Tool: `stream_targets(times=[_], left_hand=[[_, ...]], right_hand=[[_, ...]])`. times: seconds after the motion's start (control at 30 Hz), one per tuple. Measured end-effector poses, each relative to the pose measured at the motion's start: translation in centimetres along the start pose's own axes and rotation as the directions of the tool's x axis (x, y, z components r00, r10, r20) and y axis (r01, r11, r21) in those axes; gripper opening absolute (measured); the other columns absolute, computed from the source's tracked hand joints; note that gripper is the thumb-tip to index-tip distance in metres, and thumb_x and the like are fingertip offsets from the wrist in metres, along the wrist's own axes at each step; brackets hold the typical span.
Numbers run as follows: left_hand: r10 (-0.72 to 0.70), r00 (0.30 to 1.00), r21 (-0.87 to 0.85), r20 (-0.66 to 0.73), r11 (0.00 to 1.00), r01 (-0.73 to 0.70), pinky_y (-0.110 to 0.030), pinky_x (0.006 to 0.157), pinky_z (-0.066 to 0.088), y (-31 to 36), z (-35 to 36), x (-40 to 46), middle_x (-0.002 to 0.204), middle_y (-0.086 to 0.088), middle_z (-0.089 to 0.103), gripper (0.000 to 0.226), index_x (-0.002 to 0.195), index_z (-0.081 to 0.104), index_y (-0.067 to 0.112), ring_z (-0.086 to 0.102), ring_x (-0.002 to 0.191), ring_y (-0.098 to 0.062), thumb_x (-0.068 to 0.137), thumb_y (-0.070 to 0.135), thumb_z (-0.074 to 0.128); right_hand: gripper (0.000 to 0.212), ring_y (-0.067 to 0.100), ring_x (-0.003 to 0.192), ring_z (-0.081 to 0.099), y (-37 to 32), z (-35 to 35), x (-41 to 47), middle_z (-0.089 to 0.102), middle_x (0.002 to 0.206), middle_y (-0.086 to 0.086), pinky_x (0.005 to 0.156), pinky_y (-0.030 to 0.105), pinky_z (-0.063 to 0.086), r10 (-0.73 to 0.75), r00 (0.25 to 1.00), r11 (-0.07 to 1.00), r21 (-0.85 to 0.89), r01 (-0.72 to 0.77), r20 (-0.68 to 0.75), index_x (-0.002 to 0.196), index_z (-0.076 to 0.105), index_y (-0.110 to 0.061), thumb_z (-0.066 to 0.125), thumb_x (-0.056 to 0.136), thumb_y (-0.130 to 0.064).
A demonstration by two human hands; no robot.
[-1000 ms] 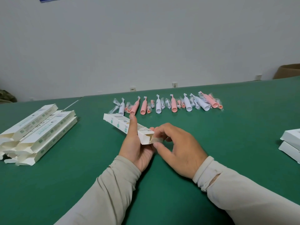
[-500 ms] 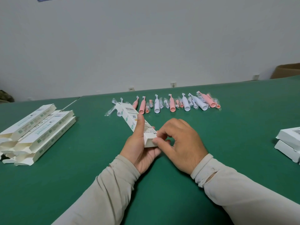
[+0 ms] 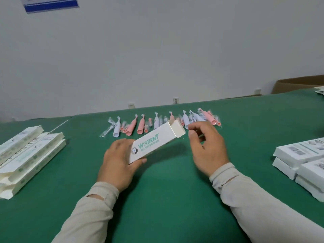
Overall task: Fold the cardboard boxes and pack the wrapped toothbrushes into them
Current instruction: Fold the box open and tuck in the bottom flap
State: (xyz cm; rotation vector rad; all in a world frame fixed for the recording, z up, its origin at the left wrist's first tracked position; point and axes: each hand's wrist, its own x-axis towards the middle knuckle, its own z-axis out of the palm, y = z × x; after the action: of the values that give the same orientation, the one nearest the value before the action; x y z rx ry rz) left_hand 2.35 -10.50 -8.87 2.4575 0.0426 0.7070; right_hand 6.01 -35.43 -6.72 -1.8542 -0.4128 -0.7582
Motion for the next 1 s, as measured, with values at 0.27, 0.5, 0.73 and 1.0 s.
stream_targets(times=[0.27,0.5,0.73,1.0], left_hand=[[0.007,0.999,0.003,0.050,1.000,-0.007,-0.038,0.113,0.030,0.7,0.1,-0.3,0.140,-0.001,0.048,0.060,0.130,0.060,0.031,0.042,0.131,-0.025,0.076,0.030,0.085],[0.029,0.996,-0.057,0.090,0.998,-0.023,-0.042,0.114,0.032,1.3,-0.2,-0.6,0.139,0.000,0.049,0.059,0.120,0.047,0.051,0.042,0.131,-0.023,0.077,0.031,0.083],[0.157,0.979,-0.169,0.131,0.977,-0.134,-0.008,0.101,0.029,1.7,0.0,-0.7,0.126,0.015,0.053,0.057,0.119,0.051,0.051,0.041,0.117,0.009,0.078,0.027,0.083],[0.056,0.993,-0.014,-0.108,0.998,-0.058,-0.045,0.105,0.037,2.1,1.7,2.3,0.130,-0.001,0.059,0.058,0.134,0.056,0.029,0.047,0.119,-0.025,0.082,0.026,0.079]], right_hand=[[0.016,0.008,0.100,0.052,1.0,-1.2,0.4,0.058,0.101,-0.015,0.091,0.031,0.047,-0.070,0.976,0.967,-0.225,0.117,0.205,0.108,0.069,-0.027,0.058,0.097,-0.026],[0.044,0.010,0.125,0.038,1.1,-1.9,1.0,0.045,0.131,-0.012,0.104,0.031,0.038,-0.068,0.938,0.900,-0.385,0.204,0.339,0.131,0.060,-0.024,0.053,0.092,-0.043],[0.065,-0.005,0.142,0.018,1.5,-1.6,0.7,0.025,0.157,-0.020,0.120,0.027,0.016,0.142,0.840,0.986,-0.003,-0.165,0.523,0.152,0.033,-0.039,0.034,0.087,-0.040],[0.022,0.015,0.102,0.061,4.7,-2.1,7.6,0.067,0.114,-0.003,0.102,0.040,0.046,0.460,0.886,0.886,0.099,-0.453,-0.058,0.104,0.068,-0.024,0.049,0.096,-0.031]])
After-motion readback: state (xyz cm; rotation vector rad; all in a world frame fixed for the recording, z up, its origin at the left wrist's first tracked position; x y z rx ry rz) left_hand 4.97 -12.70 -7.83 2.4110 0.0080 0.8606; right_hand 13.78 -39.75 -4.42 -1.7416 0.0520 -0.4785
